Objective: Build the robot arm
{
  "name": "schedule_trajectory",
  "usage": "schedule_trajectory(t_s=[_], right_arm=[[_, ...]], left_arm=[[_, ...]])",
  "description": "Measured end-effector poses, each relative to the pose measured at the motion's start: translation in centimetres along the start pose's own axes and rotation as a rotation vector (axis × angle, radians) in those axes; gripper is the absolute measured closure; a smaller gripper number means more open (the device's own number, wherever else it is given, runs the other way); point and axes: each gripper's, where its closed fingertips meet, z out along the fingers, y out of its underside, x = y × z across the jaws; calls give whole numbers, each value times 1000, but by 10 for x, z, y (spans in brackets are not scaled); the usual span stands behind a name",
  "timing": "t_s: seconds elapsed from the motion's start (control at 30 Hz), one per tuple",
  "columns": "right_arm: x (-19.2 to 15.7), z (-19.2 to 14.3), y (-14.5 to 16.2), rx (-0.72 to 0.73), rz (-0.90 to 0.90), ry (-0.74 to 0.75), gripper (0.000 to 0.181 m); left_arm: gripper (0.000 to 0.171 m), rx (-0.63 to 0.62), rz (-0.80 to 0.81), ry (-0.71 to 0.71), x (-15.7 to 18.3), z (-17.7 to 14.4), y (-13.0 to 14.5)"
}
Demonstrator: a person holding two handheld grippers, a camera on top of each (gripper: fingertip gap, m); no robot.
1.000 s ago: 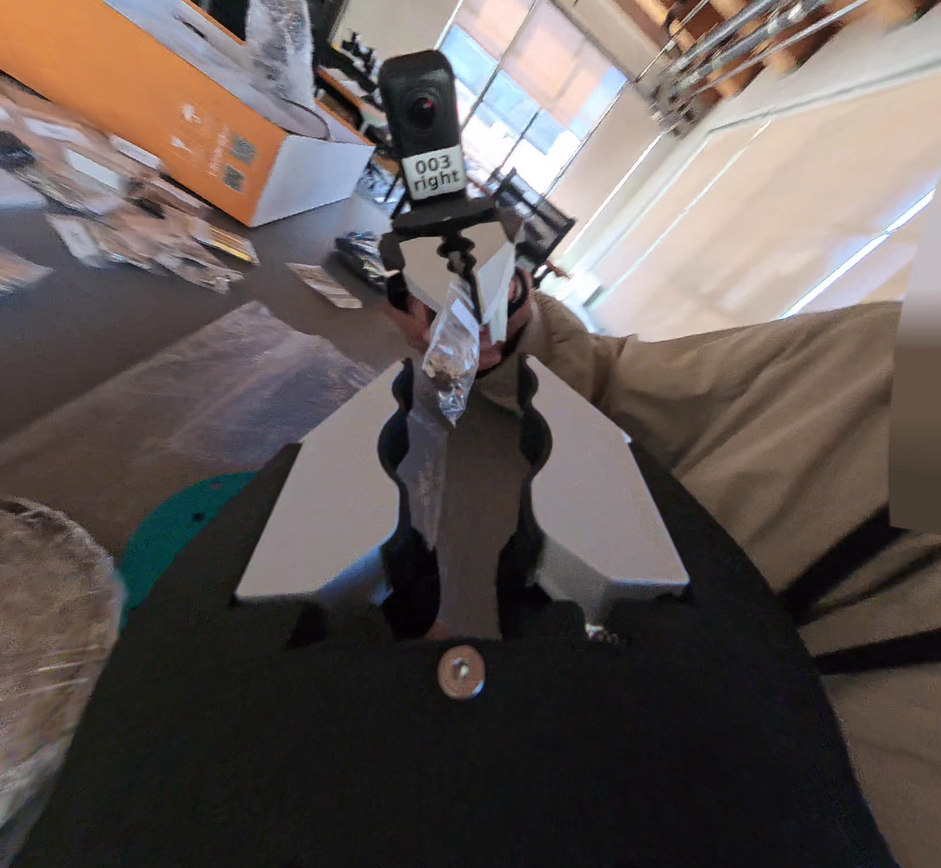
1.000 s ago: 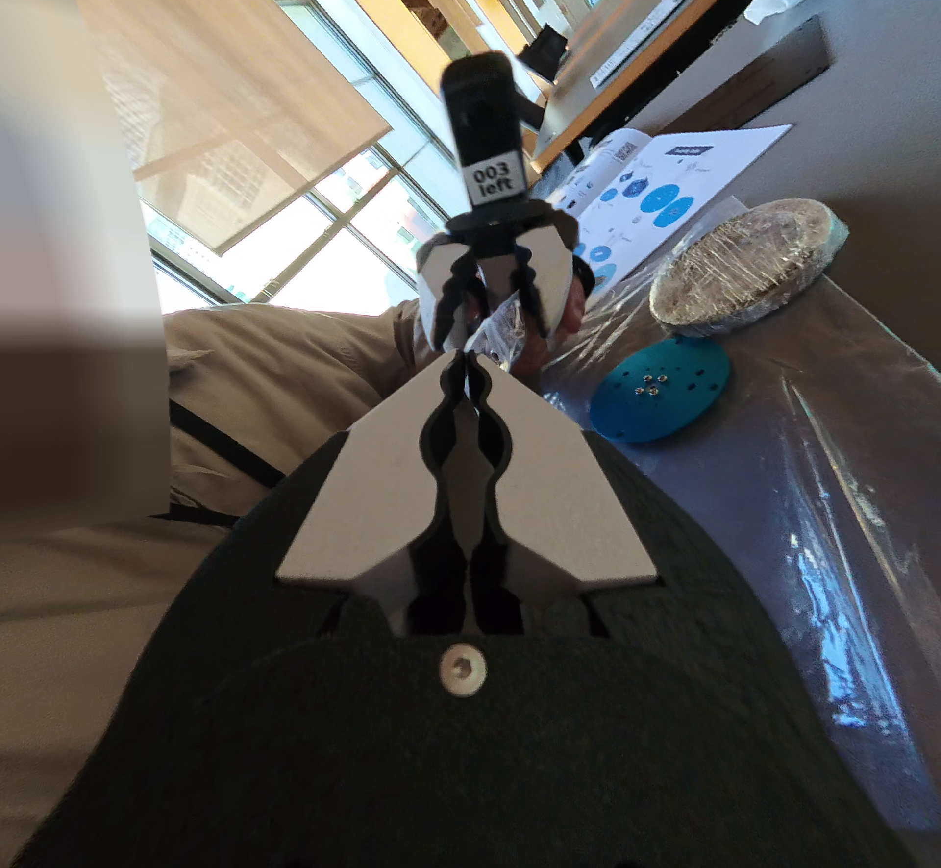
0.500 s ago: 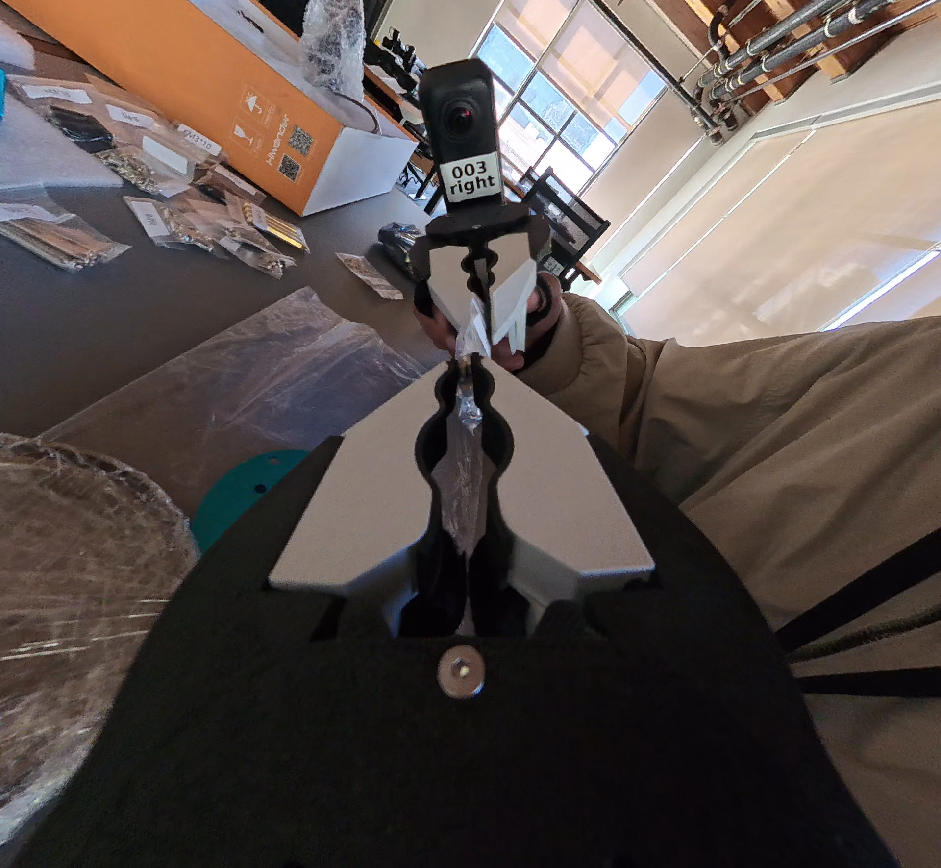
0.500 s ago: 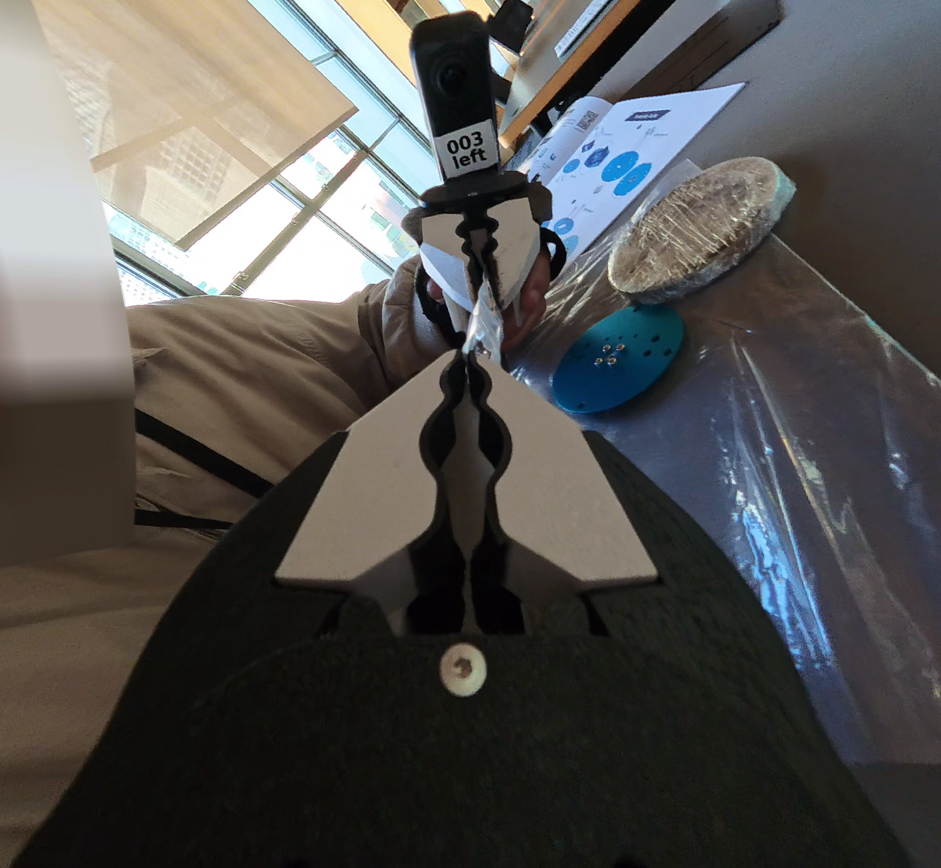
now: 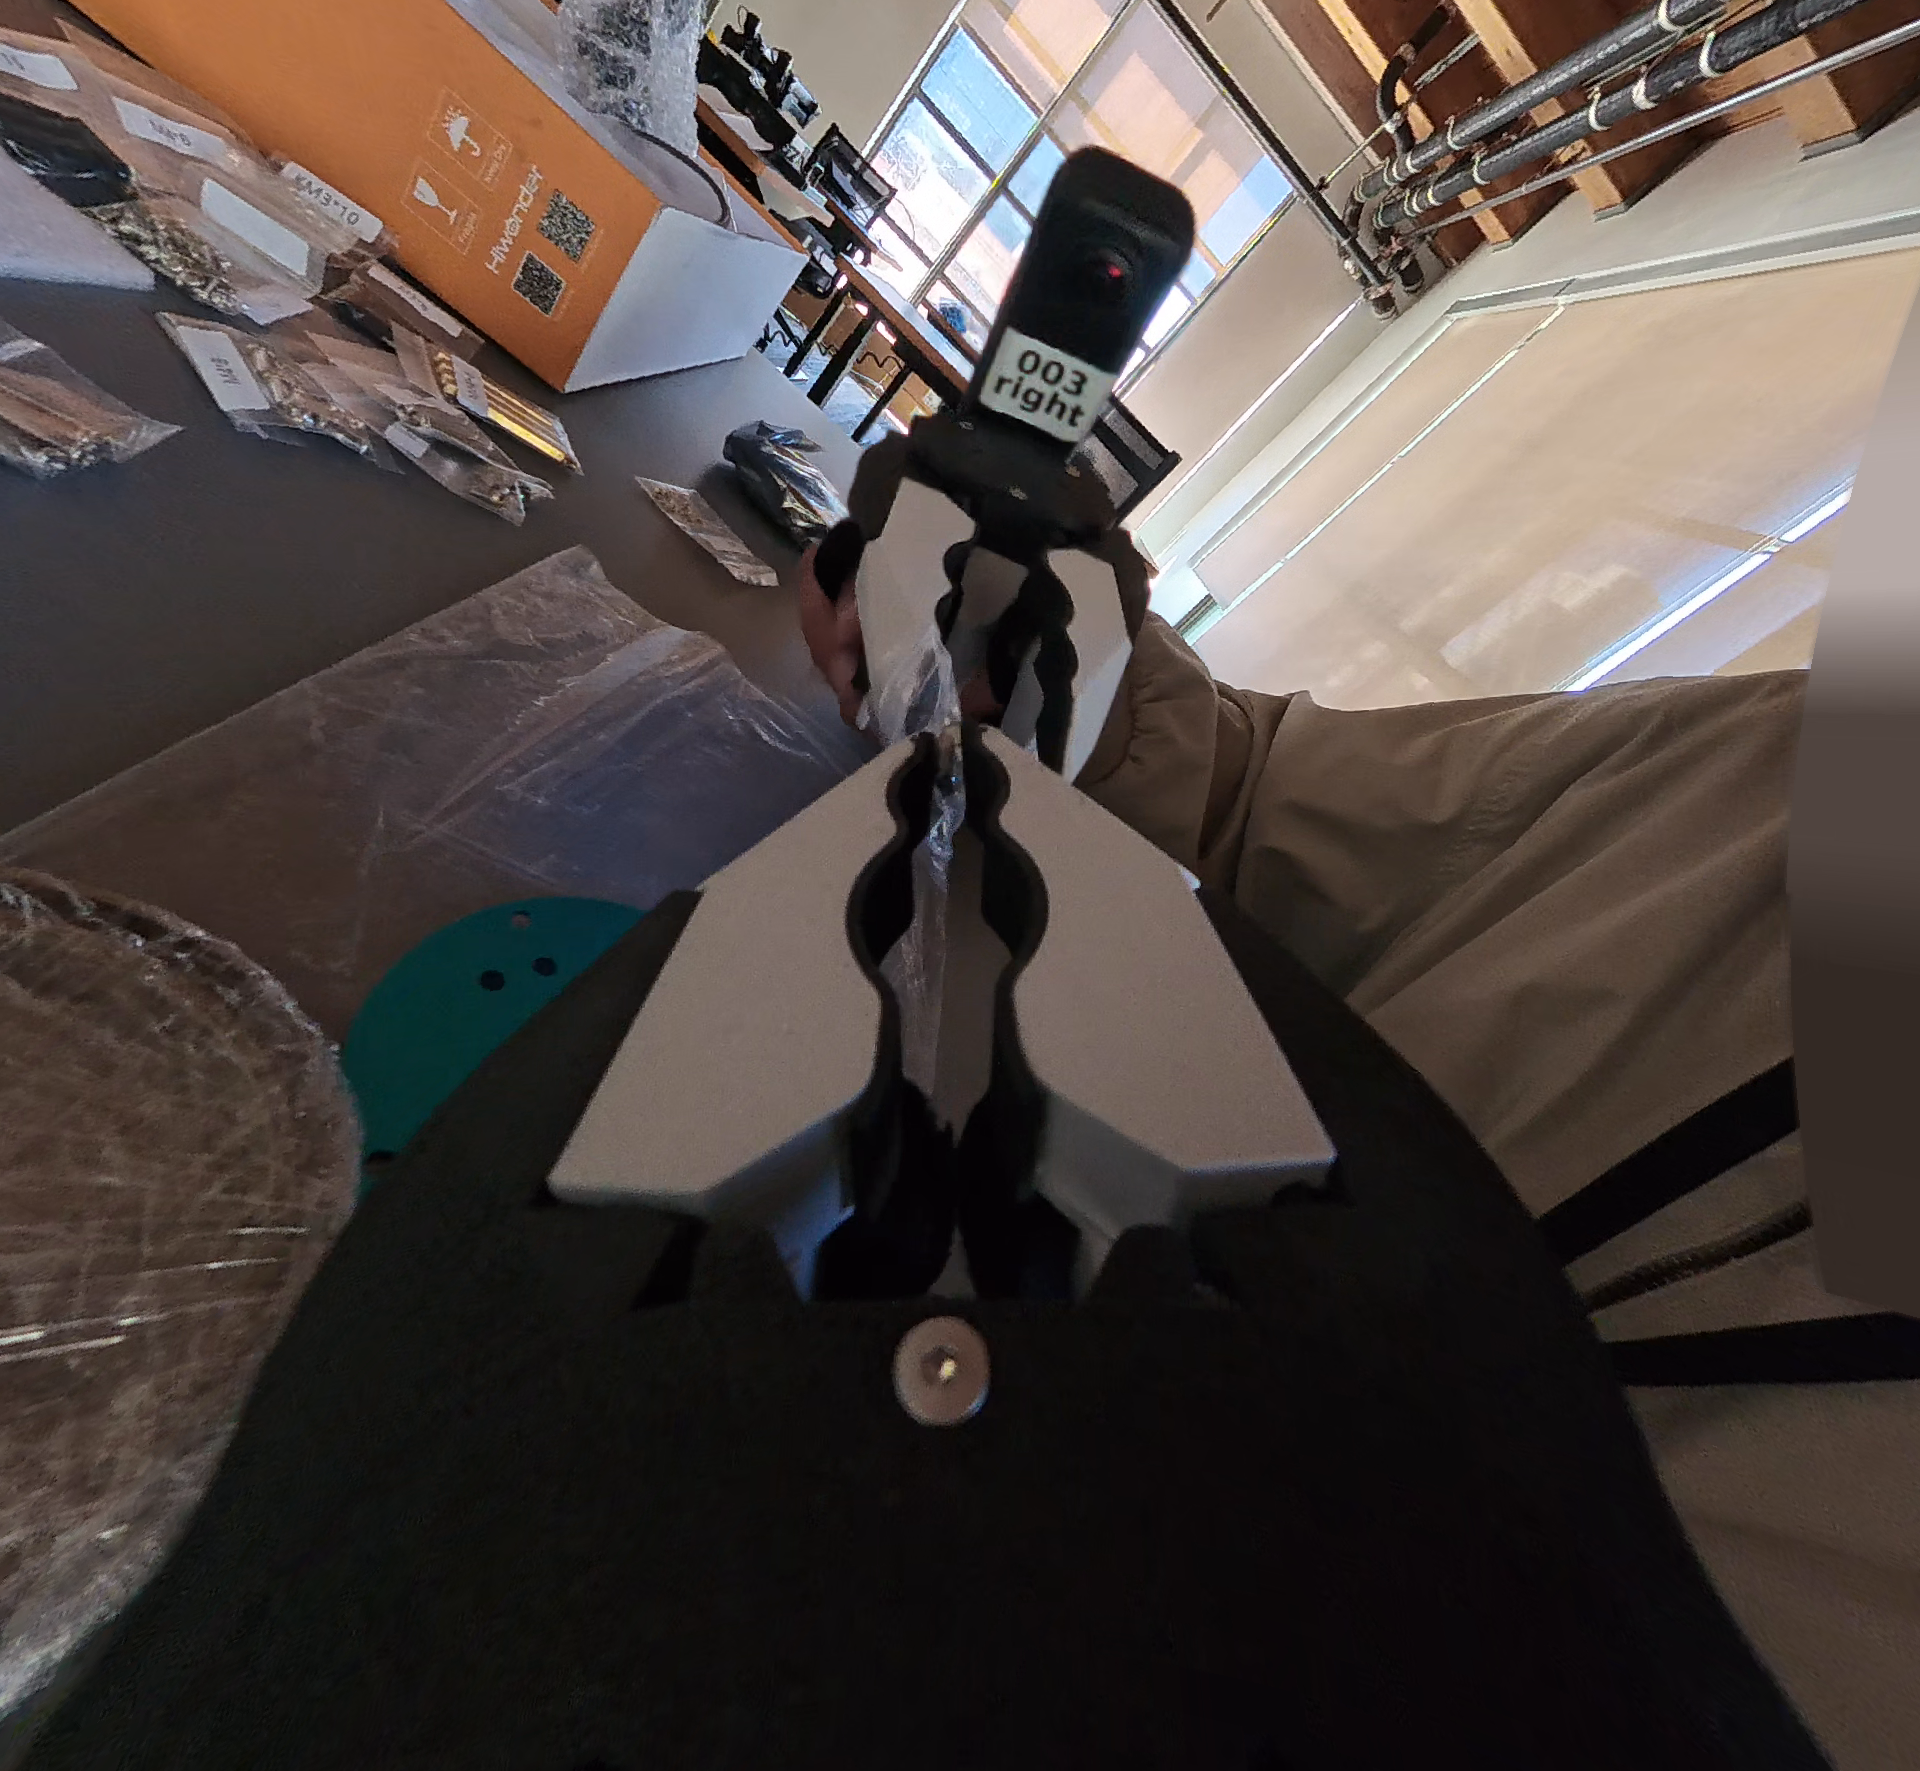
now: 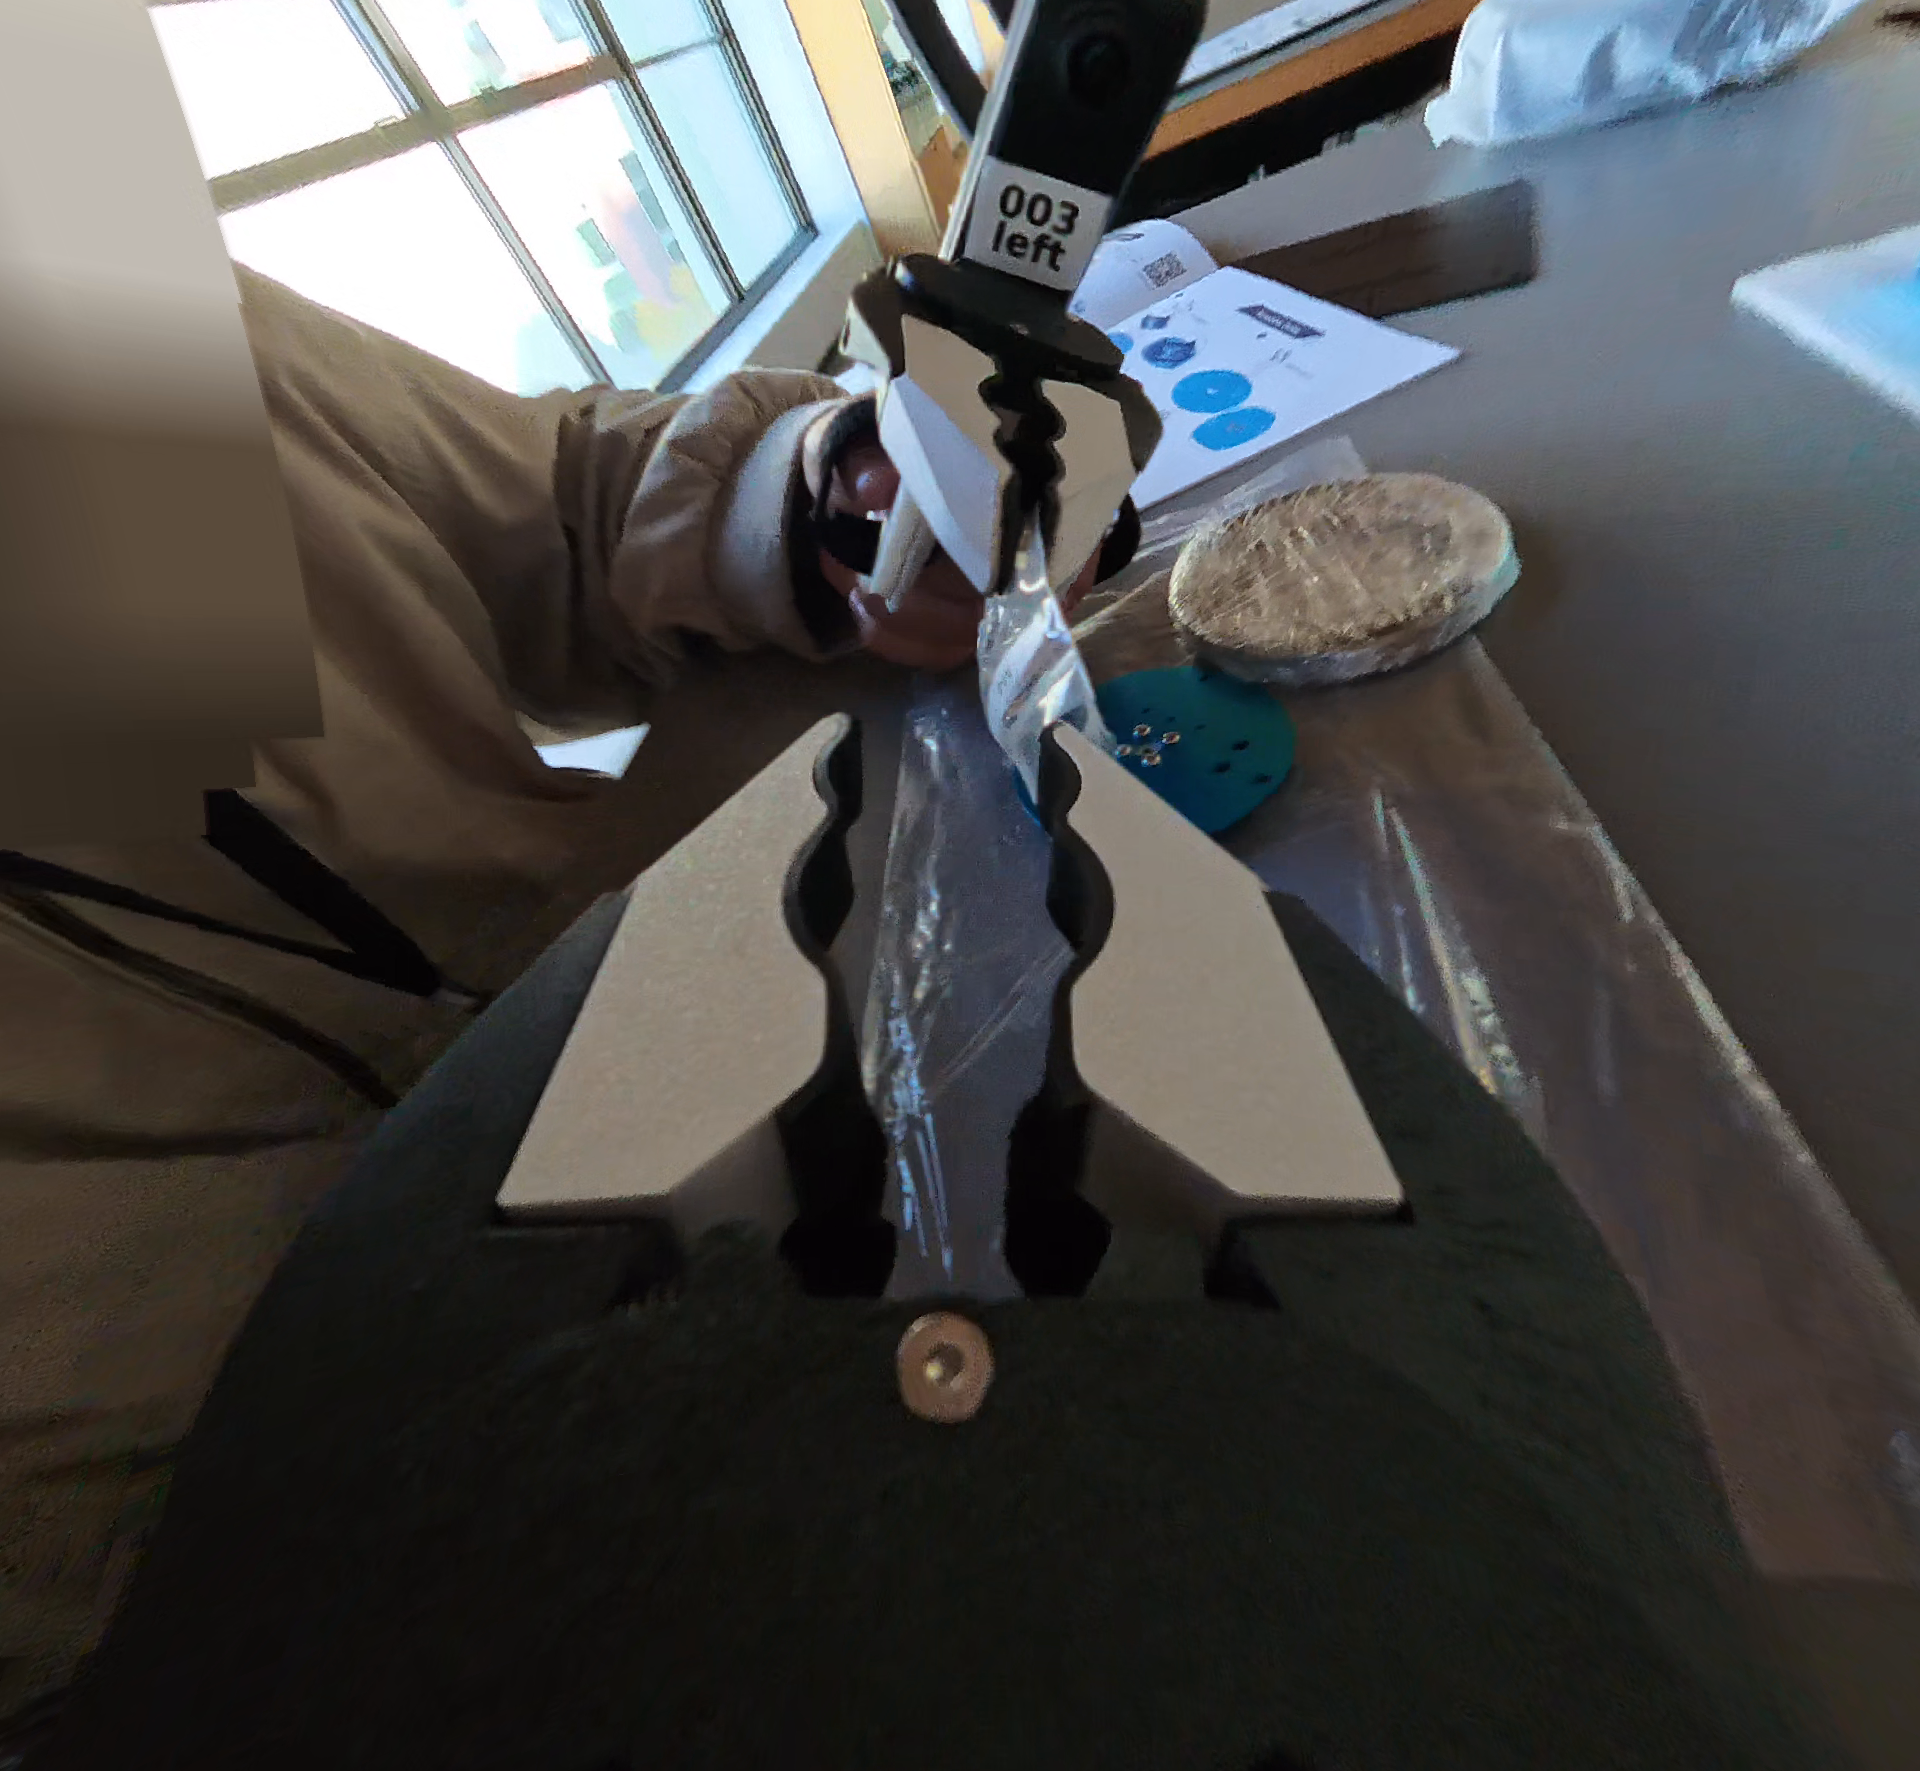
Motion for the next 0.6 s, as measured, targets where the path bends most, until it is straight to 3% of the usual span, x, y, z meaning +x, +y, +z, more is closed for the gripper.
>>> schedule_trajectory(t_s=[0.17,0.47,0.6], right_arm=[[-1,2,-3,26,-124,34,145],[8,6,10,-66,-58,84,147],[17,3,17,-134,-36,153,172]], left_arm=[[167,-7,4,-35,-5,-1,0],[167,-69,28,-111,-16,11,10],[166,-107,67,-124,-15,18,16]])
